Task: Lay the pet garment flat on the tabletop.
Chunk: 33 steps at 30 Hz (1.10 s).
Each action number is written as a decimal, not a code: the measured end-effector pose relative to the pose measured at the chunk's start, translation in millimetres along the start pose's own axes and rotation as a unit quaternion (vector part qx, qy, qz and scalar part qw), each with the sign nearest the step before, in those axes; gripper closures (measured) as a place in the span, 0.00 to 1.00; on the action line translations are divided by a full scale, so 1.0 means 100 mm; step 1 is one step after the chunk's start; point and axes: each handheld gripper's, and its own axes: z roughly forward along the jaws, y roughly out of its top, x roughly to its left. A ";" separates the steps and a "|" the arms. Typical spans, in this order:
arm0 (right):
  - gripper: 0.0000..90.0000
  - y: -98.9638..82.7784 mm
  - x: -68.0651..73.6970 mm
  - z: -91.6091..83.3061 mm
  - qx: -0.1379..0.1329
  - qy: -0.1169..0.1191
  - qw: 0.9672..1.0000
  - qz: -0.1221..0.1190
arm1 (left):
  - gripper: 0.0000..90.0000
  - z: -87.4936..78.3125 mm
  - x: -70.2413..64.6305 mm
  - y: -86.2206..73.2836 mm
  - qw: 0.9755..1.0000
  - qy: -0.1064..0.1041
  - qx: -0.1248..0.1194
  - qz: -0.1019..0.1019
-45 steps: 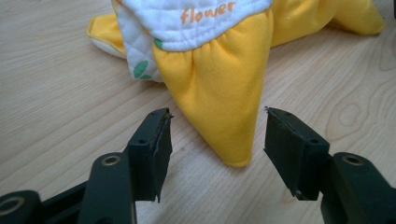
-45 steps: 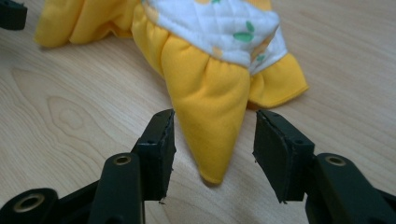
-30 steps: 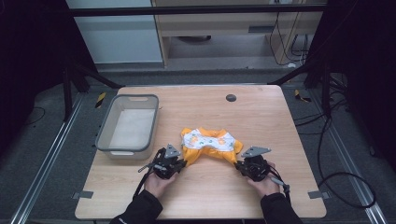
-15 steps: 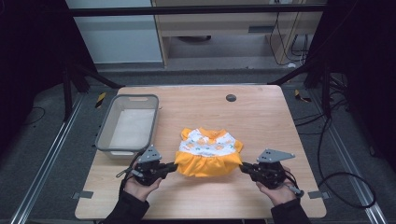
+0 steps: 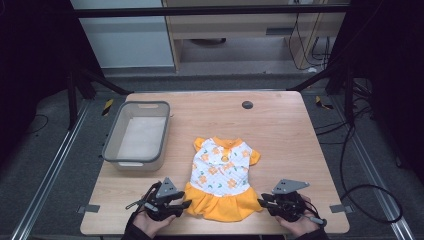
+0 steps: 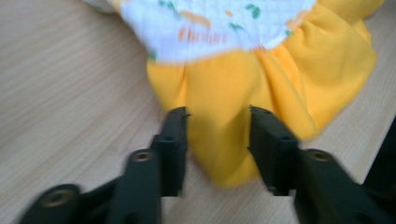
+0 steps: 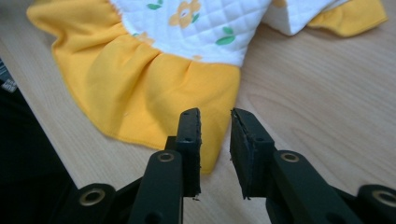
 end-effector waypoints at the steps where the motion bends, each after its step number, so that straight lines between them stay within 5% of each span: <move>1: 0.76 0.01 0.00 -0.01 -0.009 -0.004 1.000 0.000 | 0.51 -0.04 0.01 0.01 1.000 0.005 -0.013 -0.002; 6: 0.61 0.12 -0.11 -0.08 -0.080 -0.039 0.996 0.005 | 0.42 -0.21 0.15 0.13 0.997 0.033 -0.062 -0.008; 9: 0.57 0.18 -0.16 -0.07 -0.095 -0.048 0.994 0.008 | 0.42 -0.23 0.27 0.26 0.996 0.046 -0.079 -0.011; 16: 0.48 0.45 -0.44 0.09 -0.122 -0.067 0.990 0.035 | 0.42 0.00 0.58 0.67 0.993 0.077 -0.092 -0.014; 20: 0.46 0.58 -0.60 0.25 -0.120 -0.090 0.988 0.042 | 0.43 0.22 0.76 0.84 0.991 0.101 -0.083 -0.011; 25: 0.51 0.75 -0.85 0.54 -0.105 -0.107 0.987 0.060 | 0.45 0.58 1.00 1.05 0.990 0.111 -0.072 -0.037; 30: 0.55 0.79 -0.96 0.74 -0.083 -0.118 0.988 0.062 | 0.47 0.82 1.07 1.11 0.991 0.111 -0.065 -0.042; 33: 0.56 0.76 -1.02 0.89 -0.068 -0.122 0.988 0.069 | 0.48 1.05 1.13 1.12 0.991 0.122 -0.036 -0.038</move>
